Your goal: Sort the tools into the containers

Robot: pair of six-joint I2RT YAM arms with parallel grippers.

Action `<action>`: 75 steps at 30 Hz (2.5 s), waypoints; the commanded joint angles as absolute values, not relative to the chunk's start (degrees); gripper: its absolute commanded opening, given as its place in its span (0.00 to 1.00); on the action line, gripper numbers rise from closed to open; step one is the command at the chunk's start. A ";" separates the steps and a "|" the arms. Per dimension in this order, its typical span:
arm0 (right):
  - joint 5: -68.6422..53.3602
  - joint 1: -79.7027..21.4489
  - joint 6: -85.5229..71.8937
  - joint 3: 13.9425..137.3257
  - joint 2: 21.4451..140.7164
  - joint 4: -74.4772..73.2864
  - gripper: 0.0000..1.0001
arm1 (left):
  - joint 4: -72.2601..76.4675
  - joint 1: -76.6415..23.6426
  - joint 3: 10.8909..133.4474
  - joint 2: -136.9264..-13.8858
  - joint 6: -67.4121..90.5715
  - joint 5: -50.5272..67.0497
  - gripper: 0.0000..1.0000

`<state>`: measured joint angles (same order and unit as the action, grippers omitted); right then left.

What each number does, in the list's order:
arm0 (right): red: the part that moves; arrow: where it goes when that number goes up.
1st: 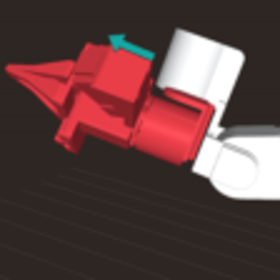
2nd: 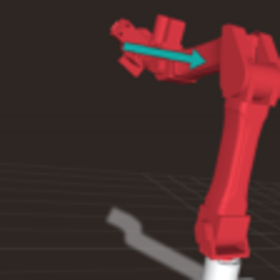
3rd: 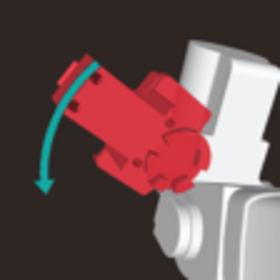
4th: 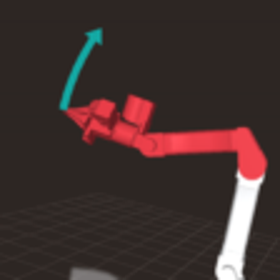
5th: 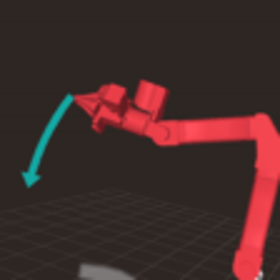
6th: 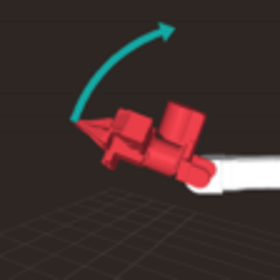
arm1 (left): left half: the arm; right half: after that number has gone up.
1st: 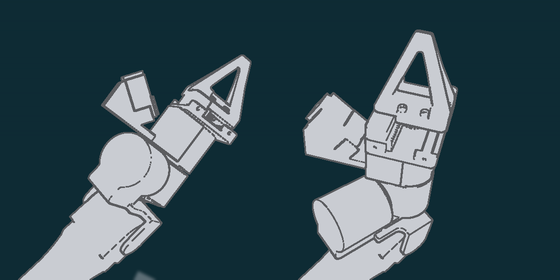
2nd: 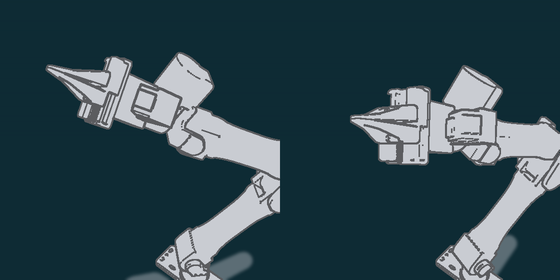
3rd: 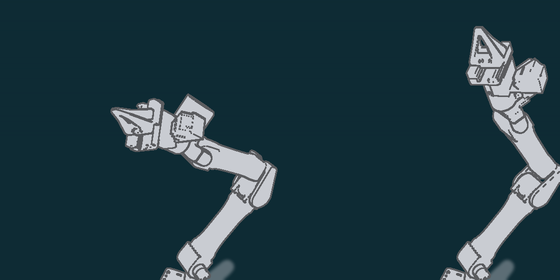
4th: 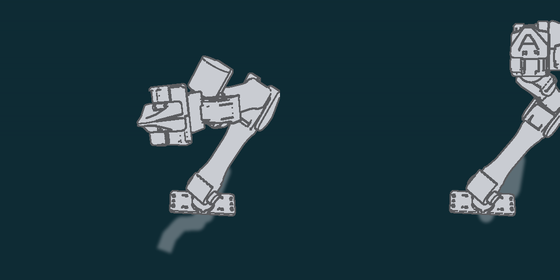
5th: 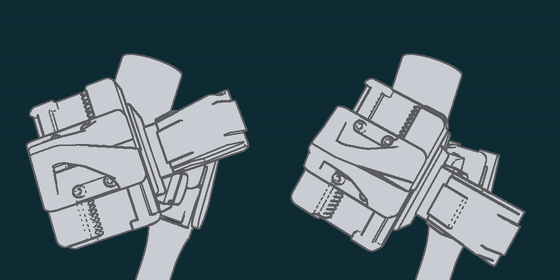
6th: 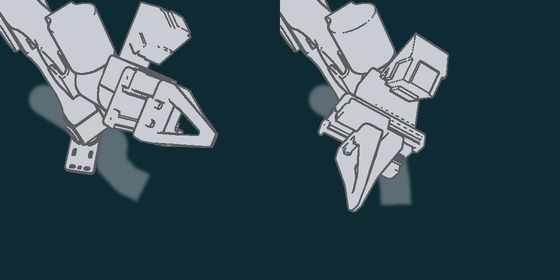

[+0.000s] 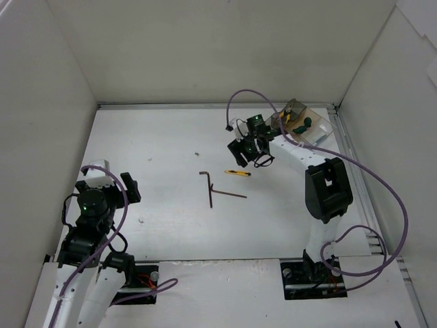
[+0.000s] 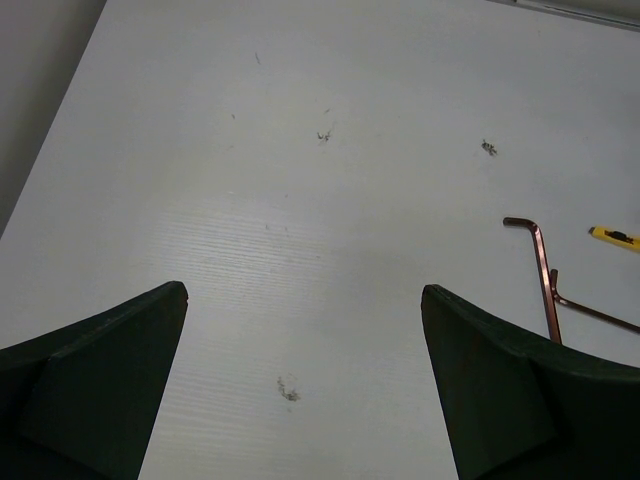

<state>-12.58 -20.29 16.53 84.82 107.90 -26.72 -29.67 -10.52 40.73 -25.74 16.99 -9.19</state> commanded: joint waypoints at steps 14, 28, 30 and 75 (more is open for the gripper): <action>-10.11 -27.07 21.27 85.61 115.75 -28.82 0.60 | -26.63 -10.72 43.24 -26.72 17.05 -7.30 1.00; -10.98 -30.23 20.22 83.67 119.53 -30.76 0.04 | -26.46 -10.72 43.24 -26.81 17.05 -6.77 1.00; -12.47 -30.23 19.08 84.37 119.53 -30.67 0.00 | -26.54 -10.72 43.33 -26.63 17.05 -6.77 1.00; 9.58 12.57 -27.86 111.01 124.54 -21.09 0.05 | -26.01 -10.72 42.54 -28.38 15.82 -9.23 1.00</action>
